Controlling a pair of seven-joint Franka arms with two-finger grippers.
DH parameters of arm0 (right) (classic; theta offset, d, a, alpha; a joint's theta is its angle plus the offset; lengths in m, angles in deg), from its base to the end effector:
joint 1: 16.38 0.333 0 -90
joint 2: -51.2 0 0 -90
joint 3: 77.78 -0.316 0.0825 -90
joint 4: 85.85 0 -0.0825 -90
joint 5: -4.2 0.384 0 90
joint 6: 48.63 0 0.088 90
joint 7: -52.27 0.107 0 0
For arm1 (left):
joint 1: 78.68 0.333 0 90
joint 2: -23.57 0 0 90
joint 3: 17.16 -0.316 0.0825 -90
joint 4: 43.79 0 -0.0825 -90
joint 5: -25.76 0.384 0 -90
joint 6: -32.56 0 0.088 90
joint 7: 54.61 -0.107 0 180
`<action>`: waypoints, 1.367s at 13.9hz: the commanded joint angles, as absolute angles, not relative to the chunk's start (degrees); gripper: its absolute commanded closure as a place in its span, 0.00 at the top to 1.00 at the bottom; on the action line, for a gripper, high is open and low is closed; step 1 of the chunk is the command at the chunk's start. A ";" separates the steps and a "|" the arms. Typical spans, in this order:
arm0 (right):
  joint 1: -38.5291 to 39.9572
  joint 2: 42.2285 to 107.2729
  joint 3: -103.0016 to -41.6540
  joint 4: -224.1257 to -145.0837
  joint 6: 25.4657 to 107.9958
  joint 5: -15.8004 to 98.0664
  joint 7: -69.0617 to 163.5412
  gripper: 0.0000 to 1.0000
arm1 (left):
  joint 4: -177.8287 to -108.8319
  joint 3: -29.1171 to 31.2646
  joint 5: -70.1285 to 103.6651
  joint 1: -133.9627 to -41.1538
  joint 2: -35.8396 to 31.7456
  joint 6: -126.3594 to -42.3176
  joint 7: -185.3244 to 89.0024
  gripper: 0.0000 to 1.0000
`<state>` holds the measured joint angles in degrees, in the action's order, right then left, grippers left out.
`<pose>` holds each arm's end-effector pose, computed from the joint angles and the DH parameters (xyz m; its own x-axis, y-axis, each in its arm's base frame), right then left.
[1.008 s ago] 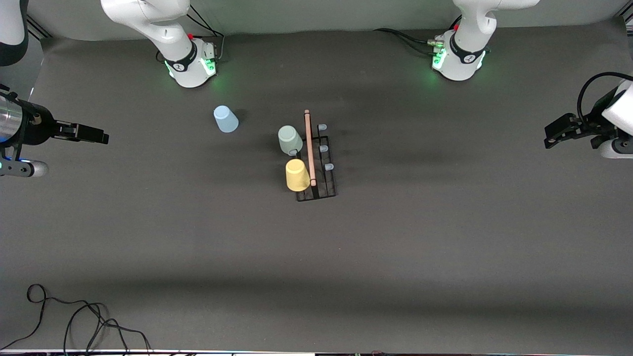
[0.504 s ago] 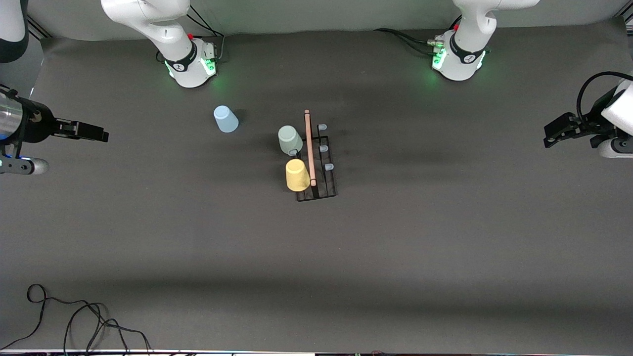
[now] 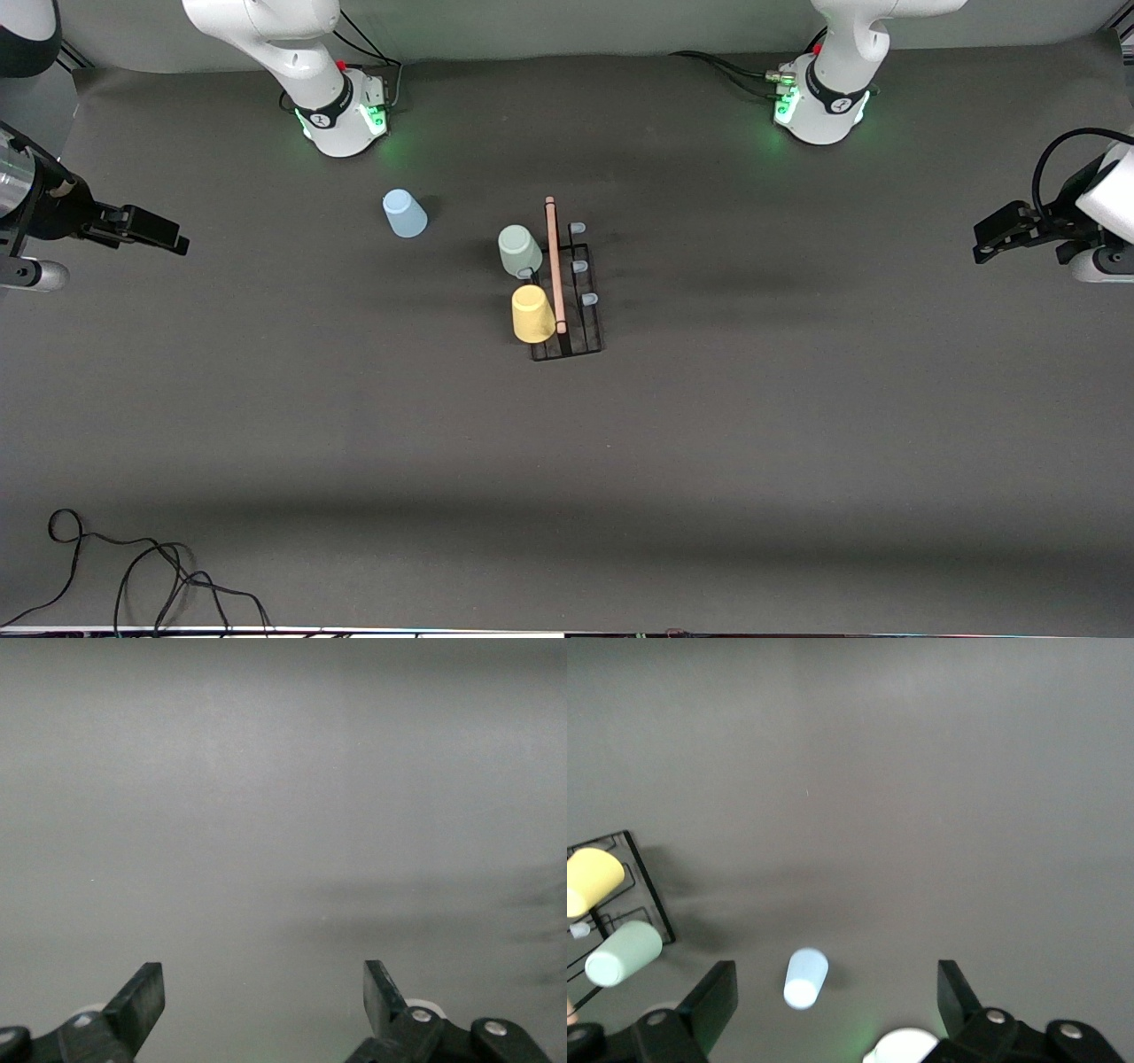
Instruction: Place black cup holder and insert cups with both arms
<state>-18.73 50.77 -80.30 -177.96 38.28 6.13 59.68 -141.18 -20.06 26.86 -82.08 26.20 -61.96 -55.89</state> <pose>0.5452 0.0055 0.6069 0.9885 -0.1242 -0.0867 -0.1266 -0.9917 -0.0223 0.5450 -0.0023 0.5954 0.9995 -0.0326 -0.0046 -0.0327 -0.9993 -0.0167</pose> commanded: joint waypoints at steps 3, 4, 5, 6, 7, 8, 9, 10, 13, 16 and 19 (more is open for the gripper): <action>-19.37 50.15 -80.59 -179.80 43.93 4.11 52.89 1.00 | -141.26 -20.33 26.46 -82.73 27.00 -61.13 -54.96 1.00; -19.46 50.14 -80.50 -179.71 43.84 4.11 52.89 1.00 | -141.26 -20.33 26.46 -82.73 27.00 -61.13 -54.96 1.00; -19.55 50.14 -80.50 -179.54 43.83 4.11 52.89 1.00 | -141.26 -20.33 26.46 -82.73 27.09 -61.13 -54.96 1.00; -19.55 50.23 -80.50 -179.45 43.75 4.11 52.89 1.00 | -141.26 -20.33 26.46 -82.73 27.00 -61.13 -54.88 1.00; -19.46 50.32 -80.50 -179.45 43.66 4.11 52.80 1.00 | -141.26 -20.33 26.46 -82.73 27.00 -61.13 -54.88 1.00; -19.46 50.49 -80.50 -179.45 43.66 4.11 52.89 1.00 | -141.26 -20.33 26.46 -82.81 27.09 -61.13 -54.96 1.00; -19.37 50.50 -80.50 -179.36 43.66 4.11 53.06 1.00 | -141.26 -20.33 26.55 -82.81 27.09 -61.04 -55.66 1.00; -19.20 50.50 -80.50 -179.36 43.66 4.11 53.32 1.00 | -141.26 -20.33 26.55 -82.73 27.09 -60.96 -55.84 1.00; -19.11 50.50 -80.50 -179.36 43.57 4.11 53.59 1.00 | -141.26 -20.24 26.55 -82.81 27.18 -60.69 -55.49 1.00; -18.85 50.50 -80.41 -179.36 43.57 4.11 53.68 1.00 | -141.26 -19.45 26.55 -82.73 27.09 -61.04 -54.88 0.99; -18.85 50.50 -80.50 -179.36 43.57 4.11 53.68 1.00 | -141.26 -19.45 26.55 -82.55 27.09 -60.78 -55.66 0.99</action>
